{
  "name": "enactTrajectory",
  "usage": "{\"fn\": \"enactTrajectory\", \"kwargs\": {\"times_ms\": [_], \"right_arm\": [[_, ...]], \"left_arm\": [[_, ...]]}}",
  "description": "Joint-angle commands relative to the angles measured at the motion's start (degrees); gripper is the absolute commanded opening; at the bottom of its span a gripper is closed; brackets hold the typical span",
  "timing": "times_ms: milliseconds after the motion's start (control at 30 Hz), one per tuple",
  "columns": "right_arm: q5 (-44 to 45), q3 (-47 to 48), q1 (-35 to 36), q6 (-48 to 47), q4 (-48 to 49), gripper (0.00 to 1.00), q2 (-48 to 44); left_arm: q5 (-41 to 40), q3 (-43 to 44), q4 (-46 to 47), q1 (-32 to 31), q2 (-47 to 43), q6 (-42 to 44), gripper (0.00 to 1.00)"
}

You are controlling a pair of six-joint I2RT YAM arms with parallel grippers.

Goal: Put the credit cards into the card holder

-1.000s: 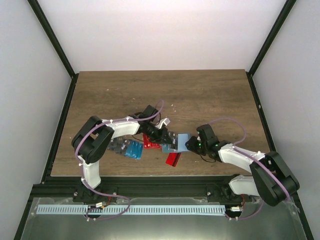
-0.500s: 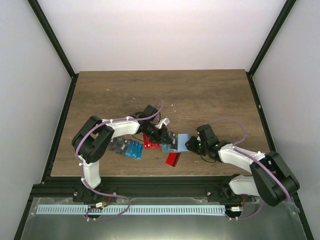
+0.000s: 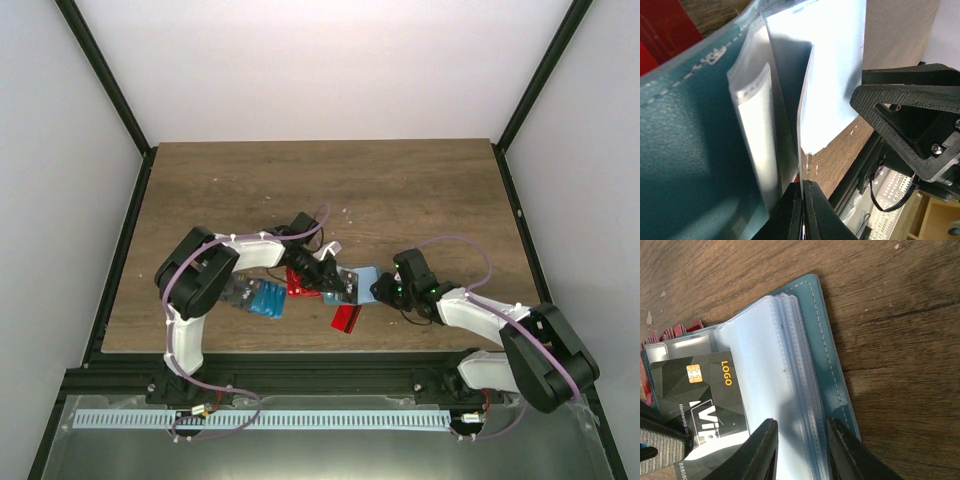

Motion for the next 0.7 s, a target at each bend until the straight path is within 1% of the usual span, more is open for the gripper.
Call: {"fn": "enactTrajectory", "kwargs": {"times_ms": [0, 200, 400, 667], "right_arm": [[-2.0, -1.9, 1.0, 0.1, -4.2, 0.29, 0.3], [-2.5, -2.2, 1.0, -0.2, -4.1, 0.29, -0.1], [-3.4, -2.5, 1.1, -0.5, -3.3, 0.29, 0.4], [-3.8, -2.5, 1.1, -1.0, -3.3, 0.29, 0.7]], "left_arm": [[1.5, 1.4, 0.0, 0.1, 1.5, -1.0, 0.04], [0.7, 2.1, -0.7, 0.3, 2.5, -1.3, 0.04], [1.2, 2.1, 2.1, 0.5, 2.7, -2.9, 0.04], [0.7, 3.2, 3.3, 0.6, 3.5, -3.6, 0.04]]}}
